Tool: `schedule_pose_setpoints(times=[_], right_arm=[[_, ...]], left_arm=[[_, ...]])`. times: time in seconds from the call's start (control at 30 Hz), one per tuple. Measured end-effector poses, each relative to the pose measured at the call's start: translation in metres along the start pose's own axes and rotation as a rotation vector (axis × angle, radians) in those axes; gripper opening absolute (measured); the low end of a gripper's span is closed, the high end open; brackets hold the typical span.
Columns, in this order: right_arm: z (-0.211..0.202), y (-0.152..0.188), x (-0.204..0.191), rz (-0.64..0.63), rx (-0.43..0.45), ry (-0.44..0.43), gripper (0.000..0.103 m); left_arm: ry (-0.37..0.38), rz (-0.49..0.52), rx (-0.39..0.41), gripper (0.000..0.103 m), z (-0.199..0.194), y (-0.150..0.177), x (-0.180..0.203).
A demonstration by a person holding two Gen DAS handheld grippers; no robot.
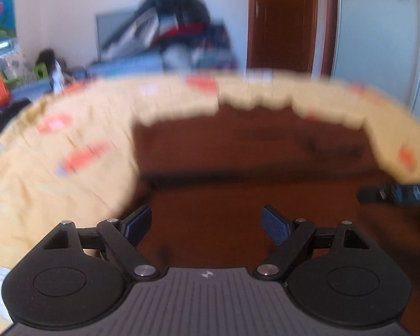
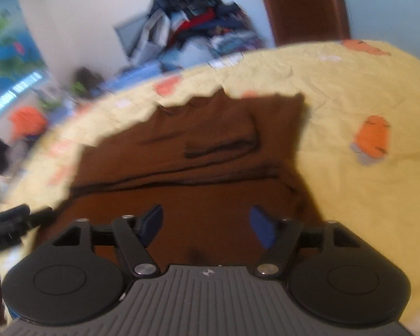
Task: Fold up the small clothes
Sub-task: 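Open both grippers and lift them away from the folded sweater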
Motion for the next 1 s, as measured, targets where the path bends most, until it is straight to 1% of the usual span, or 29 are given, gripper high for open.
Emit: schedule_pose_setpoints(times=[0.03, 0.07, 0.1, 0.13, 0.17, 0.2, 0.3, 0.4, 0.47, 0.53, 0.63, 1.0], right_arm=[[0.014, 0.002, 0.000, 0.012, -0.014, 0.038, 0.074], [0.015, 0.004, -0.004, -0.029, 0.053, 0.056, 0.086], [0.021, 0.010, -0.007, -0.068, 0.041, 0.087, 0.094], [0.021, 0.017, -0.010, -0.141, 0.062, 0.104, 0.096], [0.021, 0.027, -0.014, -0.219, 0.069, 0.145, 0.103], [0.018, 0.033, -0.016, -0.254, 0.069, 0.179, 0.103], [0.000, 0.044, -0.013, -0.250, 0.054, 0.178, 0.103], [-0.021, 0.058, -0.011, -0.246, 0.033, 0.197, 0.103], [-0.034, 0.071, -0.012, -0.237, 0.036, 0.201, 0.103], [-0.046, 0.086, -0.014, -0.255, 0.065, 0.199, 0.103], [-0.056, 0.096, -0.011, -0.242, 0.075, 0.195, 0.103], [-0.055, 0.097, -0.010, -0.243, 0.078, 0.193, 0.103]], left_arm=[[-0.004, 0.017, -0.050, 0.087, 0.013, 0.013, 0.003], [0.002, 0.000, -0.008, 0.090, 0.014, 0.022, 0.002], [-0.004, 0.003, 0.017, 0.091, 0.014, 0.031, 0.000], [0.021, -0.013, 0.026, 0.092, 0.012, 0.034, -0.005], [0.035, -0.027, 0.014, 0.099, 0.015, 0.035, -0.007], [0.024, -0.015, 0.000, 0.101, 0.015, 0.036, -0.008], [0.029, -0.003, -0.030, 0.102, 0.004, 0.044, -0.014], [0.033, -0.018, -0.062, 0.103, -0.014, 0.054, -0.015], [0.026, -0.013, -0.046, 0.103, -0.027, 0.064, -0.013], [0.023, -0.011, -0.007, 0.103, -0.038, 0.076, -0.012], [0.022, -0.022, 0.004, 0.103, -0.043, 0.081, -0.014], [0.029, -0.020, 0.007, 0.103, -0.043, 0.079, -0.013]])
Point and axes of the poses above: each gripper's, at about its wrist camera, not at the fingertips, and z roughly the way its jaws point, x to its right, y to its underside, the point moved 5 cm from there along z, roughly the way its jaws point, and after that the axes turned 5 degrees about z, right-handed, at the moved point
